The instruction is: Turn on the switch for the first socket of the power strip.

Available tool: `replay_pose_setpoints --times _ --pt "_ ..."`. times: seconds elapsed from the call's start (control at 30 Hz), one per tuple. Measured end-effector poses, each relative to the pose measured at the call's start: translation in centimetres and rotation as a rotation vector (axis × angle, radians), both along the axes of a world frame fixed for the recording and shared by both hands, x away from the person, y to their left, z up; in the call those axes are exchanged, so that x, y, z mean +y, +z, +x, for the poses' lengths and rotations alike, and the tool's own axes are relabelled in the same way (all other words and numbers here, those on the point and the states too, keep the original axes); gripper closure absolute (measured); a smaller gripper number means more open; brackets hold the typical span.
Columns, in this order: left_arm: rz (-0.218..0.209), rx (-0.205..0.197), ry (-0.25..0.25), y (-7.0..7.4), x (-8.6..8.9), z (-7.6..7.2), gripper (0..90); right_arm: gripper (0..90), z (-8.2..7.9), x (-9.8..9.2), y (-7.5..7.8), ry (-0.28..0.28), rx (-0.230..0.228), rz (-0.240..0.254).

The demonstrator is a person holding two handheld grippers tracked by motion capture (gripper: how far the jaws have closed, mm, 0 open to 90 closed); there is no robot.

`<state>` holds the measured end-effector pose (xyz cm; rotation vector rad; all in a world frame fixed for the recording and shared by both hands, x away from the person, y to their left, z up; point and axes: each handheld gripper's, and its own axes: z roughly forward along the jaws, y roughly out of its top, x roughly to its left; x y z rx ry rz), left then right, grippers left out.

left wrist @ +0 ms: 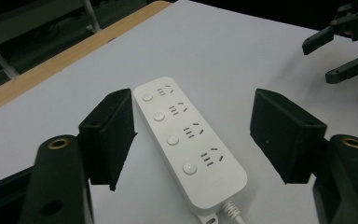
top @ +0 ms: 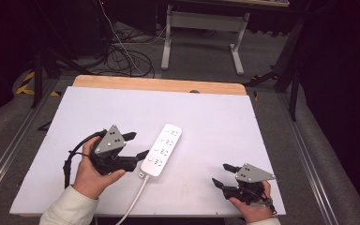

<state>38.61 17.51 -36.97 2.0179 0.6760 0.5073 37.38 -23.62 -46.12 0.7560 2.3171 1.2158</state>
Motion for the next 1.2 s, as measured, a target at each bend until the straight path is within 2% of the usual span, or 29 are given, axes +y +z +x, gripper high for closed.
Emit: replay_pose_setpoints --times 0.1,0.3,0.53,0.7,0.8,0.9,0.93,0.97,1.07,1.2 --pt "-0.020 -0.002 0.000 0.0 1.1 -0.5 27.6 36.3 0.0 0.0 0.0 0.001 0.000 0.001" --pt "-0.051 -0.017 0.023 -0.3 3.1 -1.5 25.7 36.0 0.0 0.0 0.0 0.004 -0.002 0.003" --pt "-0.087 -0.002 0.015 -0.9 4.7 -2.3 24.6 36.0 -0.1 0.0 0.1 0.005 -0.009 0.004" --pt "-0.113 -0.037 0.024 -1.5 5.8 -2.8 24.5 36.0 -0.2 0.0 0.1 0.007 -0.012 0.008" --pt "-0.140 -0.034 0.014 -2.1 6.6 -2.9 24.5 36.0 -0.2 0.0 0.2 0.007 -0.015 0.009" --pt "-0.149 -0.031 0.002 -2.7 7.2 -3.2 27.0 35.8 -0.3 0.0 0.3 0.009 -0.024 0.011" --pt "-0.143 -0.047 0.002 -2.9 7.4 -3.2 28.6 35.8 -0.3 0.0 0.3 0.007 -0.022 0.015" --pt "-0.146 -0.044 0.004 -3.1 7.5 -3.4 28.6 35.7 -0.3 0.0 0.3 0.008 -0.024 0.016" --pt "-0.141 -0.044 0.009 -3.7 8.0 -3.6 25.7 35.7 -0.3 0.0 0.3 0.010 -0.025 0.017" --pt "-0.115 -0.045 0.028 -4.6 8.5 -3.7 23.5 35.6 -0.3 0.0 0.3 0.012 -0.027 0.018"
